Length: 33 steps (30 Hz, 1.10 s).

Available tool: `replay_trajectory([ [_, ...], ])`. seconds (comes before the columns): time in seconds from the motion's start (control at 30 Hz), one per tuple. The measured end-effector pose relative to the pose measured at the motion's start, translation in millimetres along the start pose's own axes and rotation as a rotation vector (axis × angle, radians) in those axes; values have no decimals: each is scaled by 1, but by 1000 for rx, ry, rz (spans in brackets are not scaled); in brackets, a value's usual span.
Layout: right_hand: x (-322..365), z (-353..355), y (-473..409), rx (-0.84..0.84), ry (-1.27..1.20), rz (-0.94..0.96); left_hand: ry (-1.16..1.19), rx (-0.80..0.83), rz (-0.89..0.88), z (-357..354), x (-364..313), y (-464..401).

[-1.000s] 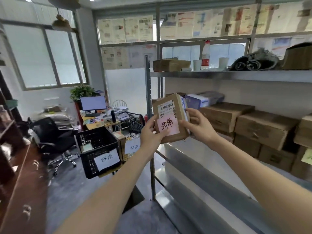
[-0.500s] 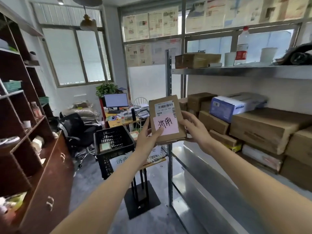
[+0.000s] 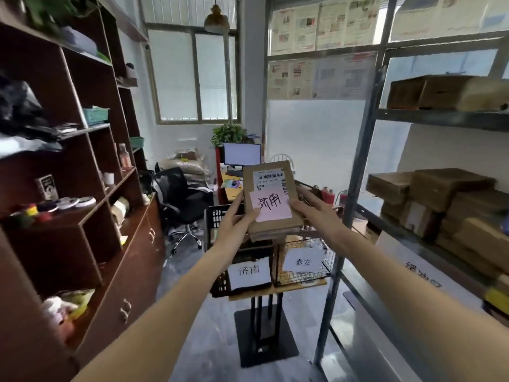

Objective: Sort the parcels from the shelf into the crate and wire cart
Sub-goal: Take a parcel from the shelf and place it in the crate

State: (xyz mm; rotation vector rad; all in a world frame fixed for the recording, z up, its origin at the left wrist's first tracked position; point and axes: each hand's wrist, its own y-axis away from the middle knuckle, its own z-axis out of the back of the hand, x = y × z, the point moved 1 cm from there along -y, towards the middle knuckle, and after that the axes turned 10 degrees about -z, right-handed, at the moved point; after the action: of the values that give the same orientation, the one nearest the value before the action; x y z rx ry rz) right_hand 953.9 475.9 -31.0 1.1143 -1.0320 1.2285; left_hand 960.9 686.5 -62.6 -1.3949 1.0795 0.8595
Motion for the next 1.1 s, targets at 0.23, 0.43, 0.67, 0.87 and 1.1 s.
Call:
replay_trajectory([
  [0.23,22,-73,-134,72,5,-41,-28,-38,8,87,31,-118],
  [0.43,18,-112,-225,51,-16,-55,-33,-44,8,134,62,-197],
  [0.67,-15,-124,-344,12,2,-136,-359,9,1,176,132,-288],
  [0.87,-83,-126,-471,26,32,-260,-673,59,63,215,227,-382],
  [1.1,-175,-130,-616,48,48,-371,-893,186,190,220,353,-481],
])
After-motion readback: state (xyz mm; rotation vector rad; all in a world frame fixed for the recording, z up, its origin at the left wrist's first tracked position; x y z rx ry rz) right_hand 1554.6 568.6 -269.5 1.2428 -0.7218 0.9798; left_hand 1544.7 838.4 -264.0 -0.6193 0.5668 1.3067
